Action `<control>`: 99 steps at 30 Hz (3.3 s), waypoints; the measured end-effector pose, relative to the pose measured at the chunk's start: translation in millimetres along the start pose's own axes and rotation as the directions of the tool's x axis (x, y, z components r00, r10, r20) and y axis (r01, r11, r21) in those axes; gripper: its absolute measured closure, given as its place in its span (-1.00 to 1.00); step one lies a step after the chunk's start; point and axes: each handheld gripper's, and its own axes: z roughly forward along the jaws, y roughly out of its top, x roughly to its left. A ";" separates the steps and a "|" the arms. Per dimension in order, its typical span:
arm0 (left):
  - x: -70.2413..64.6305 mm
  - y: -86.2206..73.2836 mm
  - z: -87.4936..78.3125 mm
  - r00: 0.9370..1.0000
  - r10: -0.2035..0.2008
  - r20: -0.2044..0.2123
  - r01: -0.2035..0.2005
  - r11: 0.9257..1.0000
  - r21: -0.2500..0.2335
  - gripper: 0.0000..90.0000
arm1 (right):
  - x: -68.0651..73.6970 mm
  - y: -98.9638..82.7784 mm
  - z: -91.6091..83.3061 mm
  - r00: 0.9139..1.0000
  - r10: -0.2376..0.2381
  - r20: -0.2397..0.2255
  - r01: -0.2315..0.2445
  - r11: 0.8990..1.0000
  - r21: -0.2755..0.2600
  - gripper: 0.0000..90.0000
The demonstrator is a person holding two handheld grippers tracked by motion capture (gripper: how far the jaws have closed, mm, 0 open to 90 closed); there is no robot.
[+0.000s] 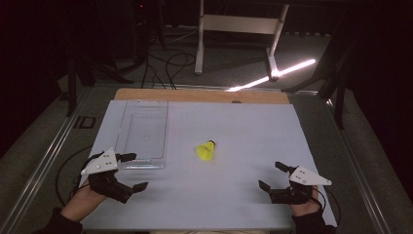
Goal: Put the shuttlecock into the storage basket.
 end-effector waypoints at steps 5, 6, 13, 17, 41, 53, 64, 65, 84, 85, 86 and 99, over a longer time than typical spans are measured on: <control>0.5 6.7 0.0 1.000 0.012 0.008 -0.012 0.999 0.036 -1.00 | 0.0 0.0 0.1 1.000 0.000 -0.004 0.000 1.000 0.001 -0.82; 0.2 8.0 0.0 1.000 0.015 0.008 -0.015 0.999 0.042 -1.00 | 0.1 -0.1 0.3 1.000 0.002 -0.006 -0.002 1.000 0.000 -0.82; -0.7 13.9 2.5 0.999 0.037 0.029 -0.040 0.992 0.121 -1.00 | 0.5 -0.1 0.9 1.000 0.001 -0.011 -0.001 1.000 0.003 -0.82; -1.5 15.8 4.3 0.998 0.045 0.045 -0.052 0.986 0.156 -1.00 | 0.6 0.0 0.9 1.000 0.001 -0.011 -0.001 1.000 0.004 -0.82; -4.0 34.1 35.6 0.971 0.120 0.205 -0.207 0.855 0.476 -1.00 | 1.6 -0.2 3.1 1.000 -0.007 -0.020 0.007 1.000 0.019 -0.82; -8.7 47.0 59.0 0.946 0.100 0.308 -0.265 0.784 0.561 -1.00 | 1.4 -0.4 3.5 1.000 -0.006 -0.025 0.006 1.000 0.021 -0.82; -13.0 63.3 81.5 0.925 0.106 0.365 -0.310 0.768 0.560 -1.00 | 1.7 -0.5 3.9 1.000 -0.008 -0.030 0.008 1.000 0.023 -0.82; -13.8 65.0 83.5 0.923 0.114 0.366 -0.316 0.768 0.557 -1.00 | 1.6 -0.5 3.9 1.000 -0.007 -0.030 0.008 1.000 0.023 -0.82; -14.9 100.1 110.6 0.917 0.145 0.373 -0.335 0.788 0.517 -1.00 | 1.7 -0.3 3.8 0.999 -0.006 -0.034 0.006 1.000 0.022 -0.82; -14.3 102.1 112.3 0.916 0.142 0.375 -0.335 0.786 0.519 -1.00 | 1.7 -0.3 3.8 0.999 -0.006 -0.033 0.007 1.000 0.022 -0.82; -14.1 103.6 114.2 0.915 0.145 0.376 -0.337 0.786 0.518 -1.00 | 1.7 -0.3 3.7 0.999 -0.006 -0.034 0.007 1.000 0.022 -0.82; -9.2 121.5 138.6 0.924 0.150 0.352 -0.324 0.796 0.511 -1.00 | 1.3 -0.4 3.7 0.999 -0.008 -0.034 0.008 1.000 0.020 -0.82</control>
